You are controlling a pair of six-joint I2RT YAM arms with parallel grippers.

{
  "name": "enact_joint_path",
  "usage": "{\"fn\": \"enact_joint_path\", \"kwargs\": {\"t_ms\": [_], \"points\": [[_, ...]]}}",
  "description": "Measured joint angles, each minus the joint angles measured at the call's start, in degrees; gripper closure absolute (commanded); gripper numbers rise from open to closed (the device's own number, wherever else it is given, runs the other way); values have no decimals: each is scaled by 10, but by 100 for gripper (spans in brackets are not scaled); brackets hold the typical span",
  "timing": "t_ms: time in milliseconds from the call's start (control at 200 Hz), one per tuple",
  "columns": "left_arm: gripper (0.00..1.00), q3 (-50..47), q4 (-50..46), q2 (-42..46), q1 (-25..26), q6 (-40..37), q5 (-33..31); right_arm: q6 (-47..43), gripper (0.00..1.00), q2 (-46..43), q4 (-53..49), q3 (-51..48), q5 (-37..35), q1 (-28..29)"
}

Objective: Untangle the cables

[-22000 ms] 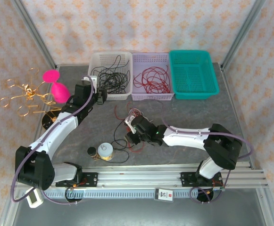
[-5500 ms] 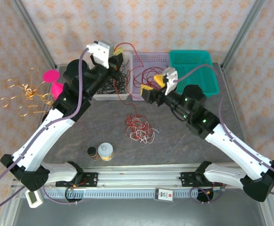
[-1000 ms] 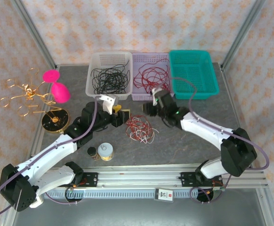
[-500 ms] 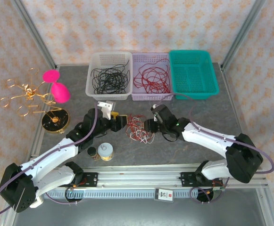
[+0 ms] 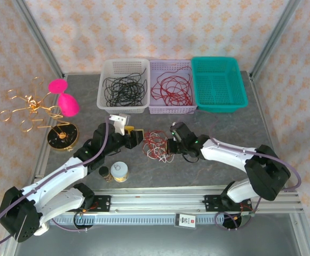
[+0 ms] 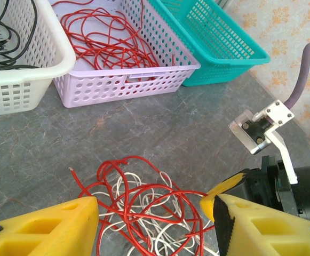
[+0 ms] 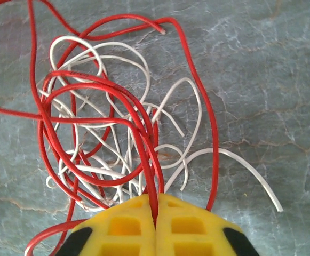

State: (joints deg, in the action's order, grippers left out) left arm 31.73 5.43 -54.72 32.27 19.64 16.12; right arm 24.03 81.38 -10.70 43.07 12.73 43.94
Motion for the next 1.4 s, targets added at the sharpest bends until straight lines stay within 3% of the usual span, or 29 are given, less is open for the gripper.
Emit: {"fn": "enact_joint_path", "kwargs": {"t_ms": [275, 481, 716, 866, 1106, 1211, 1401], "points": [[41, 14, 3, -11, 0, -17, 20, -57, 100, -89, -103, 85, -40, 0], [34, 86, 30, -60, 0, -48, 104, -143, 100, -149, -169, 230, -11, 0], [32, 215, -6, -128, 0, -145, 199, -239, 100, -153, -240, 312, 8, 0], [29, 237, -39, -138, 0, -228, 252, -275, 100, -149, -273, 330, 26, 0], [36, 267, -60, -203, 3, -309, 285, -311, 100, -149, -291, 347, 60, 0], [47, 257, -34, -217, 5, -318, 279, -321, 100, -149, -293, 347, 74, 0], [100, 254, 35, -237, 8, -313, 241, -333, 100, -149, -297, 348, 92, 0]]}}
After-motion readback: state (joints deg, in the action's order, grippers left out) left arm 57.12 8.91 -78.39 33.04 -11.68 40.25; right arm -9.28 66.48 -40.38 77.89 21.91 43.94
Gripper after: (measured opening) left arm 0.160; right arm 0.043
